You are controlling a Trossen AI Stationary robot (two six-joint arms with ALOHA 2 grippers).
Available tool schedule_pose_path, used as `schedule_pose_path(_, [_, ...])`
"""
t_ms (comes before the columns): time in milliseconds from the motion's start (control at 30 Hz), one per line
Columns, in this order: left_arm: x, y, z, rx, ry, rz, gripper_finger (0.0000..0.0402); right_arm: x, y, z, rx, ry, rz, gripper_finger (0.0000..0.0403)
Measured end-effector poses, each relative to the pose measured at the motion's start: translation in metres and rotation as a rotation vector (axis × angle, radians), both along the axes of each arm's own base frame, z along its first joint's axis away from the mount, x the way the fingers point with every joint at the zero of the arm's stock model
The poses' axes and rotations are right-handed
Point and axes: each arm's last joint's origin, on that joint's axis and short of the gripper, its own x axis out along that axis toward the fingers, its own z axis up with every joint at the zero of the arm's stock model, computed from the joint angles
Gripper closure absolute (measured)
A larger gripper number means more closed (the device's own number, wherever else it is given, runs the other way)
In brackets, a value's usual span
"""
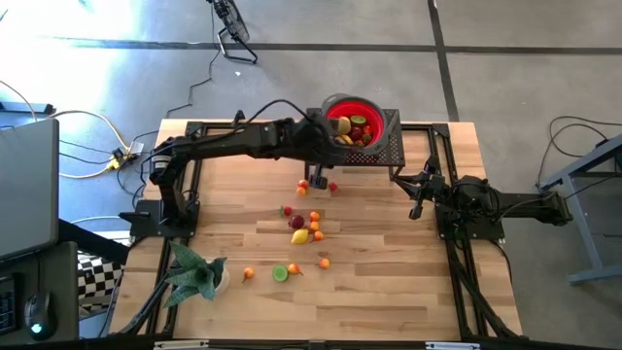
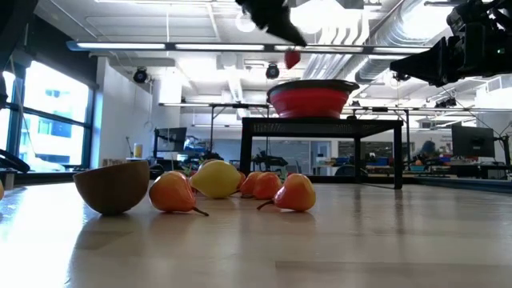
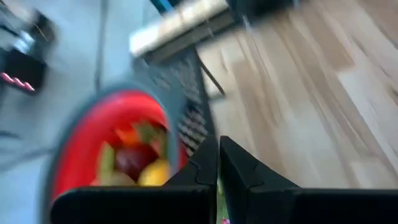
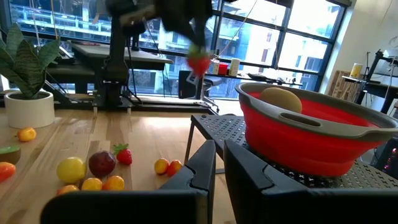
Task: Pick & Place Fruit
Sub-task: Put the strawberry into the strainer on the shelf
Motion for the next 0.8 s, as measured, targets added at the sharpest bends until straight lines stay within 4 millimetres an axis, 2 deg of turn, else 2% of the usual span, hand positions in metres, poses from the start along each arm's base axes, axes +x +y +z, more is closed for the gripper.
schedule_pose_path(267, [0.001,0.033,0.020,0.041,-0.202,0.060,0.0402,0.000,0.000,0.000,0.000,0.000,0.000,0.0377])
schedule_pose_path(533, [-0.012,0.075,0.021,-0.110,-0.263,0.160,0.0401,0.000,0.000,0.000,0.000,0.000,0.000,0.0377])
schedule_pose_path(667, [-0.017,0.087,0.021,-0.150,-0.279,0.214,0.0401,0.000,0.000,0.000,0.000,0.000,0.000,0.0377])
schedule_pose_path(800, [-0.016,0.091,0.018,-0.155,-0.280,0.224,0.0401,0.000,0.000,0.000,0.000,0.000,0.000,0.0377])
